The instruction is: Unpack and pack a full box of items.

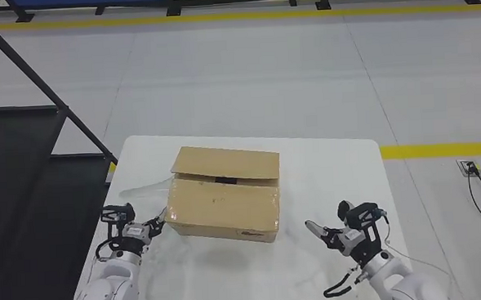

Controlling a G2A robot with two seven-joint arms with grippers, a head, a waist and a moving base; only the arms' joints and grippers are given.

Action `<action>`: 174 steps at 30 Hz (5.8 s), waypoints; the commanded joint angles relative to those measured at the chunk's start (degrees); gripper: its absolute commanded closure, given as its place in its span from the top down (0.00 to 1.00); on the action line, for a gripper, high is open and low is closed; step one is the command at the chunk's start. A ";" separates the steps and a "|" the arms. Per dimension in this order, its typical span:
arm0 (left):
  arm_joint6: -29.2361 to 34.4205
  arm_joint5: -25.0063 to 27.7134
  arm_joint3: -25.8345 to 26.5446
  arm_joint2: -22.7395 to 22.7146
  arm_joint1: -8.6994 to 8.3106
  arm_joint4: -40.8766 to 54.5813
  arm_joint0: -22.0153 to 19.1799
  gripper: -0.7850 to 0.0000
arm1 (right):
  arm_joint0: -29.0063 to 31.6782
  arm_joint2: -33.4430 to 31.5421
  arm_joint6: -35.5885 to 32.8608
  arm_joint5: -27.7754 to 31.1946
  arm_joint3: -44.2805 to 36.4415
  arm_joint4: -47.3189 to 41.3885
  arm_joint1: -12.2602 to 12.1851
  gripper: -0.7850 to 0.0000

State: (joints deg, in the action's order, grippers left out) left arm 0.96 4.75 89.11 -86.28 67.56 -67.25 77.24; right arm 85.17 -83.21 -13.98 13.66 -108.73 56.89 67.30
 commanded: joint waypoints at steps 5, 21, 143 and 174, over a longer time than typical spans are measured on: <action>-0.59 0.86 0.66 -0.10 0.03 -0.15 0.96 1.00 | -5.92 1.88 -7.94 1.05 2.77 -9.53 0.32 1.00; -1.18 0.65 1.53 -4.03 0.12 5.86 3.80 1.00 | -28.98 8.78 -29.58 12.15 22.62 -41.29 1.18 1.00; -14.56 28.41 5.20 -7.52 -2.69 -8.67 11.72 1.00 | -33.66 20.25 -24.51 -5.36 22.64 -67.90 -0.63 1.00; -20.75 29.06 3.37 -7.84 -3.14 -7.57 14.29 1.00 | -53.30 30.45 -8.00 1.26 42.60 -63.25 5.82 1.00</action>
State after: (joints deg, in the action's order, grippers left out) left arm -19.79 33.75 92.60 -94.08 64.44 -74.85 91.65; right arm 31.79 -52.72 -21.97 14.99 -65.99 -6.34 73.14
